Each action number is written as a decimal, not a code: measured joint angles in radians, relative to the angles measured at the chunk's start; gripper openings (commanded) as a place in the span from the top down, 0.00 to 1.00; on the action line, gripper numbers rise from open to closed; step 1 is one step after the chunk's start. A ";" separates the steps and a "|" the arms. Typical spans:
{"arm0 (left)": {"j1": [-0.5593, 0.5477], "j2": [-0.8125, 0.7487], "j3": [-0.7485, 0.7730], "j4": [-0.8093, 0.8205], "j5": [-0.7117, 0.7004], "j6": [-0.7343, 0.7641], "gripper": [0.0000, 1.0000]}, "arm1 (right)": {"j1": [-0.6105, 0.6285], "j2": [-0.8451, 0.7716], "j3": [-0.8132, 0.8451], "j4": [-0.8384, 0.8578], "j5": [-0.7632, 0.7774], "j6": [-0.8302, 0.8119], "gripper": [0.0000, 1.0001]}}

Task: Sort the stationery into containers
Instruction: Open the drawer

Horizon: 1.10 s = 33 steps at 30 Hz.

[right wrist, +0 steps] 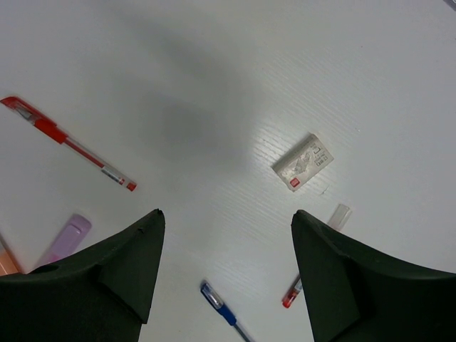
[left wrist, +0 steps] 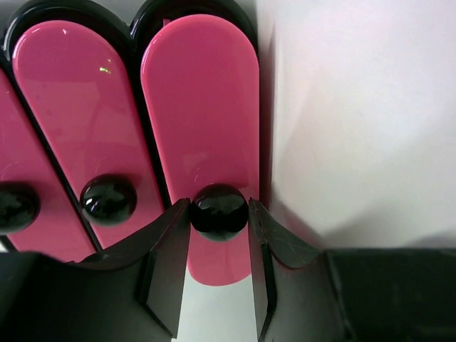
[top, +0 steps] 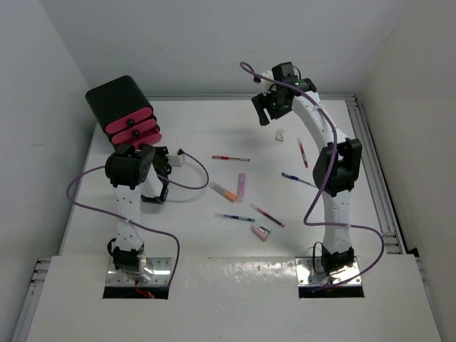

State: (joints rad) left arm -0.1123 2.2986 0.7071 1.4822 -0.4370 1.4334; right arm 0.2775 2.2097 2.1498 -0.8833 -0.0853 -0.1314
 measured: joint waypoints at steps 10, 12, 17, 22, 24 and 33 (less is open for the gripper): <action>-0.100 -0.040 -0.073 -0.010 -0.107 -0.034 0.82 | 0.000 -0.001 -0.031 0.010 -0.001 0.000 0.29; -0.126 -0.048 -0.085 -0.016 -0.141 -0.045 0.81 | -0.002 -0.003 -0.035 0.010 -0.002 0.000 0.29; -0.183 -0.059 -0.111 -0.018 -0.209 -0.070 0.81 | -0.008 -0.018 -0.049 0.011 -0.011 0.000 0.30; -0.222 -0.076 -0.145 -0.024 -0.244 -0.091 0.81 | -0.019 -0.036 -0.072 0.014 -0.025 0.000 0.30; -0.236 -0.088 -0.165 -0.027 -0.254 -0.098 0.80 | -0.024 -0.042 -0.082 0.014 -0.028 0.000 0.30; -0.301 -0.126 -0.203 -0.014 -0.304 -0.124 0.37 | -0.042 -0.066 -0.135 0.014 -0.048 0.001 0.28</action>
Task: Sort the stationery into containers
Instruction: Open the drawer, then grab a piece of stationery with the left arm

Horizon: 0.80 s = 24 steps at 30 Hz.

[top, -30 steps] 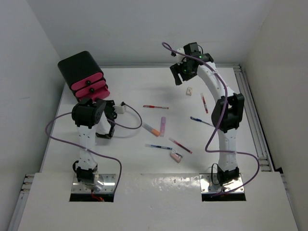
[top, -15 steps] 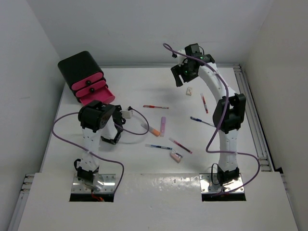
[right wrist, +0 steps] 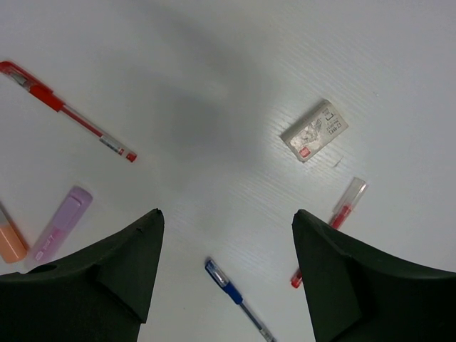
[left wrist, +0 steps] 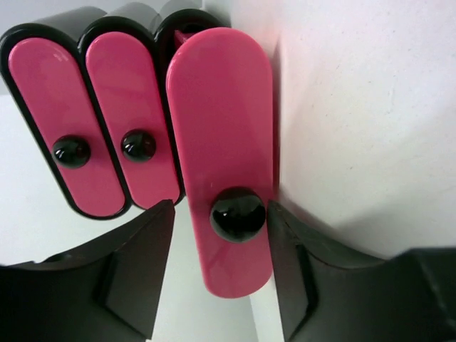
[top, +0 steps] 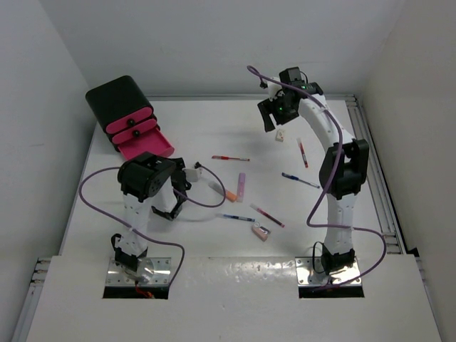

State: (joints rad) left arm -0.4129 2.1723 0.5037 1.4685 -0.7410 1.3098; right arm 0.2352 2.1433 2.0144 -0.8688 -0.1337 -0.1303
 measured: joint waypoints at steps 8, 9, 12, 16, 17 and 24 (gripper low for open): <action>-0.053 -0.027 -0.032 -0.010 -0.026 -0.010 0.36 | -0.018 -0.045 -0.038 0.001 -0.021 0.004 0.28; -0.064 -0.033 -0.042 -0.013 -0.029 -0.014 0.37 | -0.020 -0.049 -0.042 0.001 -0.025 0.004 0.28; -0.110 -0.045 -0.064 -0.018 -0.046 -0.029 0.37 | -0.029 -0.059 -0.056 0.003 -0.034 0.004 0.28; -0.177 -0.055 -0.084 -0.024 -0.079 -0.048 0.37 | -0.037 -0.060 -0.075 0.003 -0.051 0.004 0.28; -0.196 -0.061 -0.090 -0.030 -0.089 -0.058 0.37 | -0.040 -0.061 -0.082 0.003 -0.056 0.003 0.29; -0.297 -0.269 -0.088 -0.204 -0.105 -0.260 0.39 | -0.063 -0.107 -0.153 0.008 -0.084 0.012 0.30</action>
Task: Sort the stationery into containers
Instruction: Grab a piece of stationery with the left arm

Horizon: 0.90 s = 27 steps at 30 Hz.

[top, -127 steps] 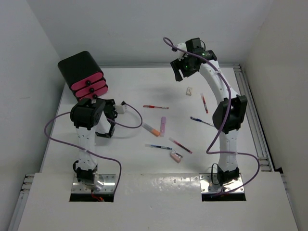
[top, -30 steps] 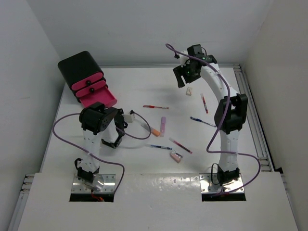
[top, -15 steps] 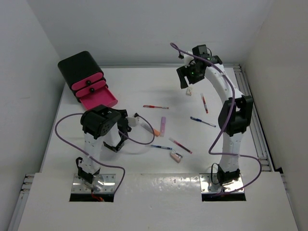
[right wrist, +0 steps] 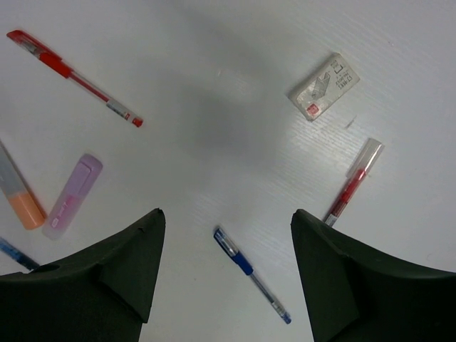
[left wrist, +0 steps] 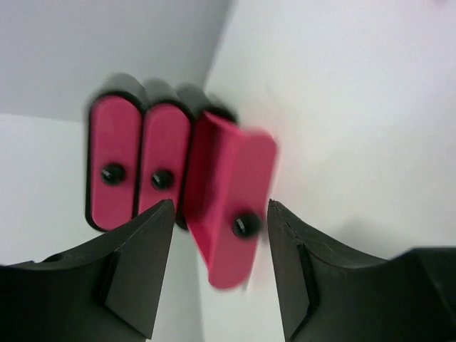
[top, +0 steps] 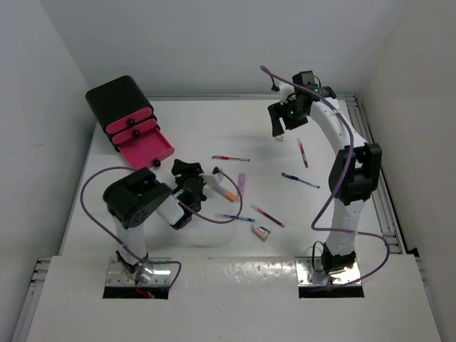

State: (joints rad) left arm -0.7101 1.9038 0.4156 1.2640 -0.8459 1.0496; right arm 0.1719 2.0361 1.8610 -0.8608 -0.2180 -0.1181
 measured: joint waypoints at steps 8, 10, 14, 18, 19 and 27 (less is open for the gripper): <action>-0.038 -0.381 0.269 -0.532 0.225 -0.344 0.38 | -0.034 -0.145 -0.169 0.066 -0.040 0.048 0.31; -0.003 -0.395 0.376 -0.746 0.427 -0.450 0.24 | -0.048 -0.186 -0.222 0.076 -0.049 0.055 0.31; 0.132 -0.396 0.585 -1.058 0.811 -0.500 0.11 | -0.084 -0.258 -0.317 0.094 -0.072 0.065 0.32; 0.195 -0.369 0.777 -1.378 1.068 -0.447 0.19 | -0.119 -0.325 -0.404 0.115 -0.096 0.066 0.33; 0.198 -0.349 0.823 -1.440 1.122 -0.426 0.26 | -0.127 -0.345 -0.431 0.122 -0.101 0.066 0.33; 0.258 -0.085 1.089 -1.762 1.390 -0.319 0.42 | -0.192 -0.463 -0.573 0.158 -0.135 0.085 0.35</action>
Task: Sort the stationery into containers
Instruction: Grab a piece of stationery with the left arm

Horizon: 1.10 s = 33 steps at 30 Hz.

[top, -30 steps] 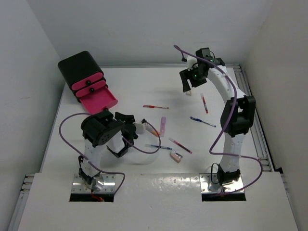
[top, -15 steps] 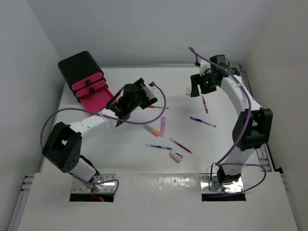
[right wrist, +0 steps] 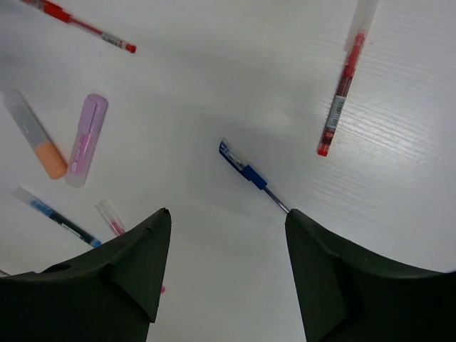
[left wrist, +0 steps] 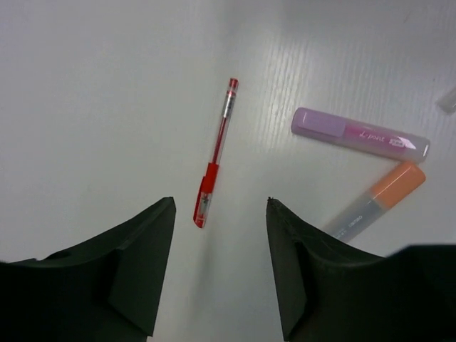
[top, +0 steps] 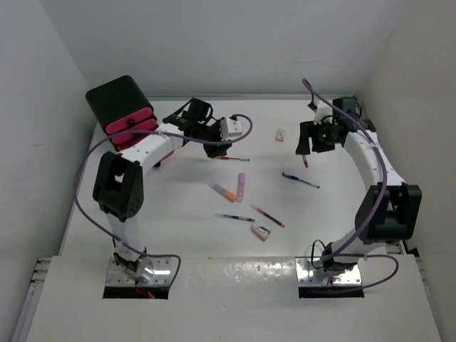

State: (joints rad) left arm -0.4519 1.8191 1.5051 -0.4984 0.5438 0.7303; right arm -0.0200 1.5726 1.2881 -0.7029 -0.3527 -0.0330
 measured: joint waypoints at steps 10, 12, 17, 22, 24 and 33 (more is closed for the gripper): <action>0.027 0.288 0.271 -0.071 0.005 0.002 0.48 | -0.027 -0.011 -0.031 0.029 -0.015 0.015 0.36; 0.027 0.305 0.283 -0.069 0.003 0.003 0.48 | -0.030 -0.011 -0.031 0.029 -0.016 0.015 0.36; 0.024 0.338 0.285 -0.072 0.002 0.014 0.47 | -0.049 -0.011 -0.031 0.029 -0.016 0.016 0.35; 0.019 0.370 0.285 -0.083 0.004 0.029 0.45 | -0.063 -0.011 -0.035 0.030 -0.015 0.016 0.35; 0.016 0.375 0.281 -0.081 0.005 0.031 0.44 | -0.064 -0.011 -0.037 0.029 -0.015 0.016 0.34; 0.013 0.395 0.248 -0.031 0.007 0.028 0.43 | -0.064 0.004 -0.037 0.029 -0.015 0.016 0.34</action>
State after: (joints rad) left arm -0.4393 2.2143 1.7535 -0.5297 0.5507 0.7586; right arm -0.0837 1.5768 1.2507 -0.6735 -0.3679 -0.0170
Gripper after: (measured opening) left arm 0.568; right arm 0.657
